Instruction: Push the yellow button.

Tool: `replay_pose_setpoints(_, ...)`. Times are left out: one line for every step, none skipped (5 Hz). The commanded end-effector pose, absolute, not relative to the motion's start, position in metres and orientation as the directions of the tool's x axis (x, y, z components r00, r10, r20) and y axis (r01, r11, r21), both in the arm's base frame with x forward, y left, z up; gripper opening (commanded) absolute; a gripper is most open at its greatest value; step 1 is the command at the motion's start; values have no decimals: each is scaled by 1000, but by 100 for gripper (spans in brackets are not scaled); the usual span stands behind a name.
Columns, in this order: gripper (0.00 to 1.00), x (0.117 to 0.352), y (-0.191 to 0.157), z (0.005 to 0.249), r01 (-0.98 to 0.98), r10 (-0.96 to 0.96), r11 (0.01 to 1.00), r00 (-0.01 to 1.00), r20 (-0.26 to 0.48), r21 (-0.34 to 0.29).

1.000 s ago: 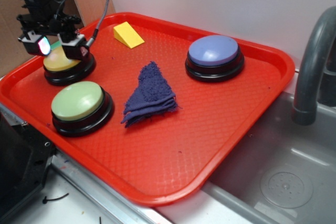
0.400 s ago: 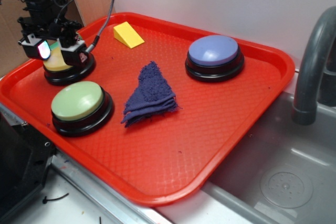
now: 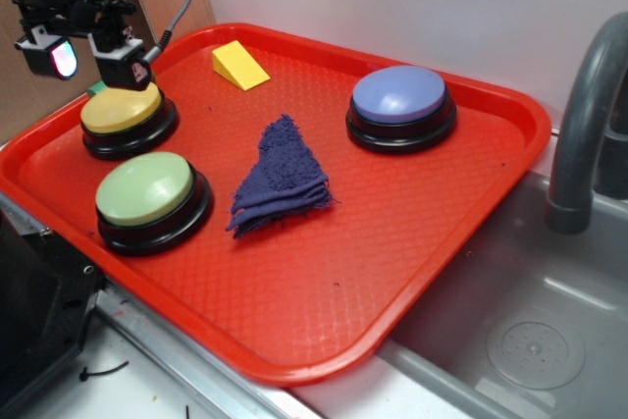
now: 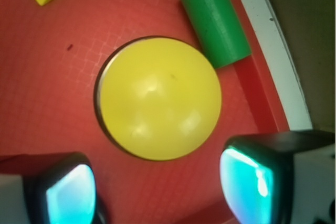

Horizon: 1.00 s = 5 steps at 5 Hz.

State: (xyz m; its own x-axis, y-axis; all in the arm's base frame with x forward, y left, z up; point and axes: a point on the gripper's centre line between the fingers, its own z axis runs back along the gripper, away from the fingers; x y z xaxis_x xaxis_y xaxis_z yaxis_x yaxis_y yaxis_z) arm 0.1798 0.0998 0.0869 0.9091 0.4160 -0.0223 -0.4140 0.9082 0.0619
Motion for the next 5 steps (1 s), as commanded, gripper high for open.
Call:
replay_pose_setpoints(100, 185, 107, 114, -419, 418, 906, 908, 30, 57)
replay_pose_setpoints(100, 185, 109, 122, -423, 422, 905, 906, 35, 51)
replay_pose_setpoints(100, 186, 108, 127, -422, 420, 905, 907, 39, 50)
replay_pose_setpoints(100, 185, 107, 133, -422, 420, 905, 906, 45, 48)
replay_pose_setpoints(100, 183, 105, 144, -418, 415, 906, 908, 57, 59)
